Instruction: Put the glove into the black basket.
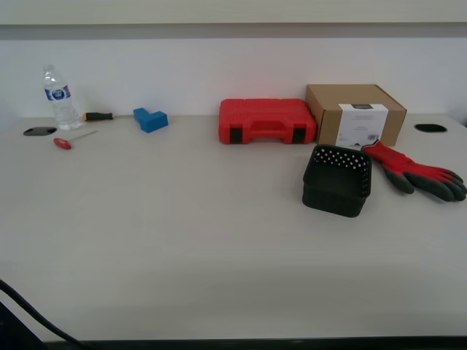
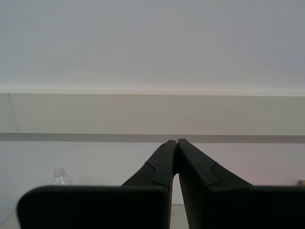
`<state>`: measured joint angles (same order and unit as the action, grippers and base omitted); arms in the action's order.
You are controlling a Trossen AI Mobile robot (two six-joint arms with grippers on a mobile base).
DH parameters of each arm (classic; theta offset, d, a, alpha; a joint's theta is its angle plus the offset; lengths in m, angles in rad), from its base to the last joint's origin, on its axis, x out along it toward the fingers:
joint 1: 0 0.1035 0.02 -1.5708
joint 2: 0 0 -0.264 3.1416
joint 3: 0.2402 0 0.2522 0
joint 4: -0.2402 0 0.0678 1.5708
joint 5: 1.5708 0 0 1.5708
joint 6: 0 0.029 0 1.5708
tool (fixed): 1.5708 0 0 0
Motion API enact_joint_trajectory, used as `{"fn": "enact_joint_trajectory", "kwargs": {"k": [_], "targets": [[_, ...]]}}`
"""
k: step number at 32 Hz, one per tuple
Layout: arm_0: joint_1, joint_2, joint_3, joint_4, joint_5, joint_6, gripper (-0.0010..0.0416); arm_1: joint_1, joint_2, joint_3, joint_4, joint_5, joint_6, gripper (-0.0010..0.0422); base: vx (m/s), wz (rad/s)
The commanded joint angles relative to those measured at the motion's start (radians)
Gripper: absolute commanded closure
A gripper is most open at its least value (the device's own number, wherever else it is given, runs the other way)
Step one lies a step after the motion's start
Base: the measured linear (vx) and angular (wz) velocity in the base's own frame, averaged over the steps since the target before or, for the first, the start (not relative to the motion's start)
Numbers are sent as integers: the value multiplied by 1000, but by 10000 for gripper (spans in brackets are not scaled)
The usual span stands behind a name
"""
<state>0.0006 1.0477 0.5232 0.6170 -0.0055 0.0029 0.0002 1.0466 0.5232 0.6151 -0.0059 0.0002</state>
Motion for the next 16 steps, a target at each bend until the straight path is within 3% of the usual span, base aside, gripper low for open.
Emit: {"fn": "enact_joint_trajectory", "kwargs": {"k": [1, 16], "targets": [[0, 0, 1, 3, 0, 0, 405, 0, 0, 0, 3, -1, 0, 412, 0, 0], [0, 0, 1, 3, 0, 0, 405, 0, 0, 0, 3, -1, 0, 412, 0, 0]]}}
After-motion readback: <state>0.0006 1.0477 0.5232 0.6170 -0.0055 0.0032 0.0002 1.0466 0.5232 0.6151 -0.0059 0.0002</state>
